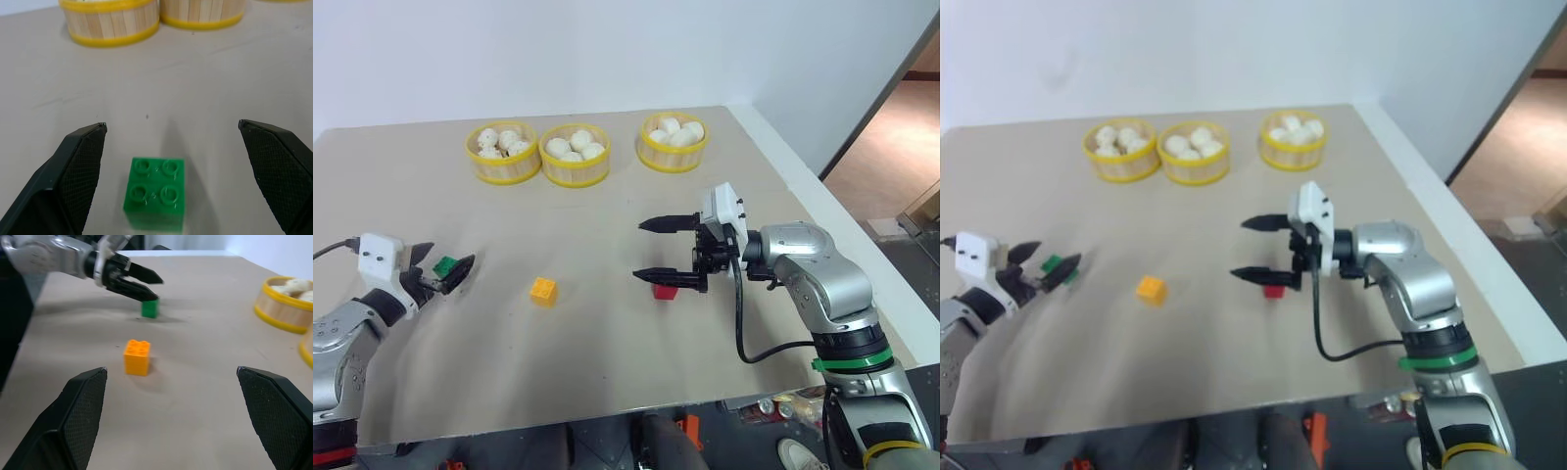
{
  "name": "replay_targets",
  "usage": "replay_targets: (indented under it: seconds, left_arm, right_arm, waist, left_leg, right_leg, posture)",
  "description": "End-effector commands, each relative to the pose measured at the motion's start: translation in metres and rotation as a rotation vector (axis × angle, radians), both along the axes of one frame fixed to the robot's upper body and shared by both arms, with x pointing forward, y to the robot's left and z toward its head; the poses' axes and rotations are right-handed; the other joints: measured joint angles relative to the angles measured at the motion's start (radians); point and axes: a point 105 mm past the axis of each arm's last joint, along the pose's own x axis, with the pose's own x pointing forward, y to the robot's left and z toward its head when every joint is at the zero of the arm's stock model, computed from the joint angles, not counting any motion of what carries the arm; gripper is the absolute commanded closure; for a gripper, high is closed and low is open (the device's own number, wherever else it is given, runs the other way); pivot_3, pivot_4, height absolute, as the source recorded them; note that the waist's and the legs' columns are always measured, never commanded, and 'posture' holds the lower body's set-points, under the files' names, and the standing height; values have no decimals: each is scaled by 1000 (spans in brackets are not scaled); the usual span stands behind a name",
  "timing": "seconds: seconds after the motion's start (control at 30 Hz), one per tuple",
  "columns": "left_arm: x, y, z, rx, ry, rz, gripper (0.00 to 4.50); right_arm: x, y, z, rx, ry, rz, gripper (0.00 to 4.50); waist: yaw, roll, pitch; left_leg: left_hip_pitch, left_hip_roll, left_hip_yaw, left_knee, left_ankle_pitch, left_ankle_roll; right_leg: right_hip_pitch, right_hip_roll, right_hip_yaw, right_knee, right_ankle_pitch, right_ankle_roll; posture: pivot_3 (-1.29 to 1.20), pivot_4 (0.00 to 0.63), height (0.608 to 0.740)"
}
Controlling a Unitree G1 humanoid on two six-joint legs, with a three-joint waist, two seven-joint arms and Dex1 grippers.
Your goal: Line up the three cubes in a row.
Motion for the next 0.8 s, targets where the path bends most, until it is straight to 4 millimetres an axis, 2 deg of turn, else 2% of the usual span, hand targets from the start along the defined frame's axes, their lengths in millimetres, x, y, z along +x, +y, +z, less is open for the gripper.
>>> replay_targets:
  seconds: [0.03, 0.37, 0.53, 0.57, 0.7, 0.8]
  left_arm:
    - [2, 6, -3, 57, 16, -12, 0]
    - [6, 6, -19, 55, 86, -45, 0]
    - [5, 9, -25, 66, 113, -35, 1475]
    - [5, 10, -26, 68, 116, -32, 1913]
    - [1, 11, -27, 76, 119, -29, 3177]
    - [0, 12, -25, 84, 113, -24, 3164]
  right_arm:
    - [-7, 2, 8, -3, -63, 43, 87]
    - [-5, 1, 4, -24, -85, 29, 87]
    - [-5, 0, 3, -38, -96, 24, 0]
    - [-4, 0, 3, -41, -97, 25, 0]
    - [-4, -1, 1, -50, -100, 28, 0]
    - [-3, -1, 1, -53, -99, 31, 0]
  waist:
    - [0, 0, 0]
    - [0, 0, 0]
    - [0, 0, 0]
    - [0, 0, 0]
    - [0, 0, 0]
    - [0, 0, 0]
  left_leg:
    - [0, 0, 0, 0, 0, 0]
    - [0, 1, 1, 0, 0, 0]
    - [0, 2, 1, 0, 0, 0]
    - [0, 2, 1, 0, 0, 0]
    - [0, 2, 1, 0, 0, 0]
    - [0, 2, 2, 0, 0, 0]
  right_leg:
    - [0, 0, 0, 0, 0, 0]
    - [-1, 2, 1, 0, 1, -1]
    - [-1, 2, 1, 0, 1, -1]
    - [-1, 2, 1, 0, 1, -1]
    - [-1, 2, 1, 0, 1, -1]
    - [-1, 2, 1, 1, 1, -1]
  posture:
    - [0, 150, 740]
    - [0, 150, 740]
    - [0, 150, 740]
    - [0, 150, 740]
    - [0, 150, 740]
    - [0, 150, 740]
